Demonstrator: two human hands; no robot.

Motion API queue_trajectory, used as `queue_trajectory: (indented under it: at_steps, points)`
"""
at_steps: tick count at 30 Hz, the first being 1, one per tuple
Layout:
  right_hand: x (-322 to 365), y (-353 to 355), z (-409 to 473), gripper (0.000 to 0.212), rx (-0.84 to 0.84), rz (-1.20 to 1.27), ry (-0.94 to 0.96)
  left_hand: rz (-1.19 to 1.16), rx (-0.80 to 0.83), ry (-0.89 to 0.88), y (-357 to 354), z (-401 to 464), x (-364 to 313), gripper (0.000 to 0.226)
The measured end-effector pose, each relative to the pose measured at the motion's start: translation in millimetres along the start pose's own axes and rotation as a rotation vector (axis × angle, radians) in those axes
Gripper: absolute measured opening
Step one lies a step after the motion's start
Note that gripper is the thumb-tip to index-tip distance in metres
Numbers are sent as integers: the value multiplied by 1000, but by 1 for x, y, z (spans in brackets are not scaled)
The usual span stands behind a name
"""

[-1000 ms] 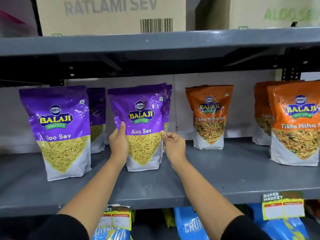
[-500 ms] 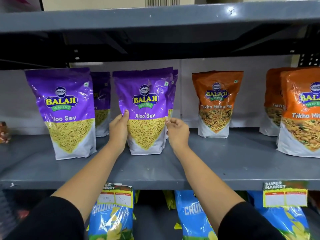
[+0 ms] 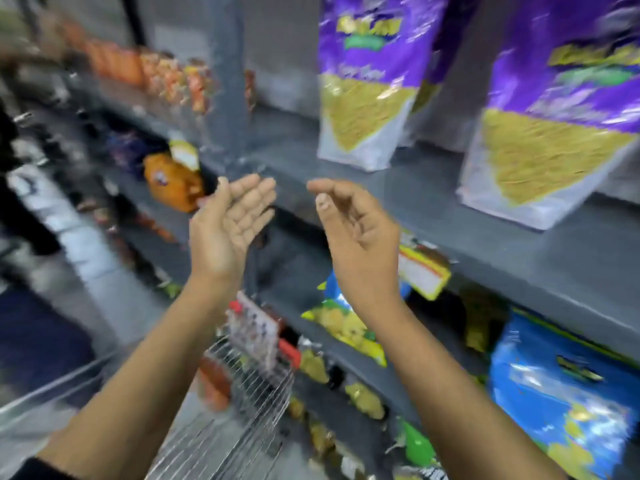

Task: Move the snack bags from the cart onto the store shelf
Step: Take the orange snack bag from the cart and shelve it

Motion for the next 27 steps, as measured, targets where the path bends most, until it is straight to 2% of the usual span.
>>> queue_trajectory:
  at_steps: [7,12,15,19,22,24,25,27]
  points:
    - [-180,-144,-103,21,432,-53,-458,164,-507,233,257,-54,89,31]
    - [-295,-188,-184,28,568,-274,-712,349,-732,430,371,-109,156,19]
    - [-340,-198,-229,62,690,-394,-893,454,-729,514,405,-117,195,14]
    - [-413,-182,-291,85,807,-532,-1161,710,-563,619,444,-73,235,21]
    - [-459,-165,-327,94,811,-637,-1294,739,-436,661,456,-28,260,49]
    - [-485,-163,-346,92,801,-582,-1314,694,-313,639,453,-1,277,67]
    - [-487,-168,-347,91,783,-552,-1310,676,-255,636,455,10,286,68]
    - [-488,-176,-347,89,744,-528,-1294,654,-186,649,462,22,303,57]
Point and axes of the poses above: each hand's wrist, its own z-axis towards the middle knuckle, its own y-axis out of the back of the hand, x = y × z, the point moved 9 cm from there along z, towards the middle knuckle, and after that the axes turned 3 degrees about -x, right-handed, at the moved point
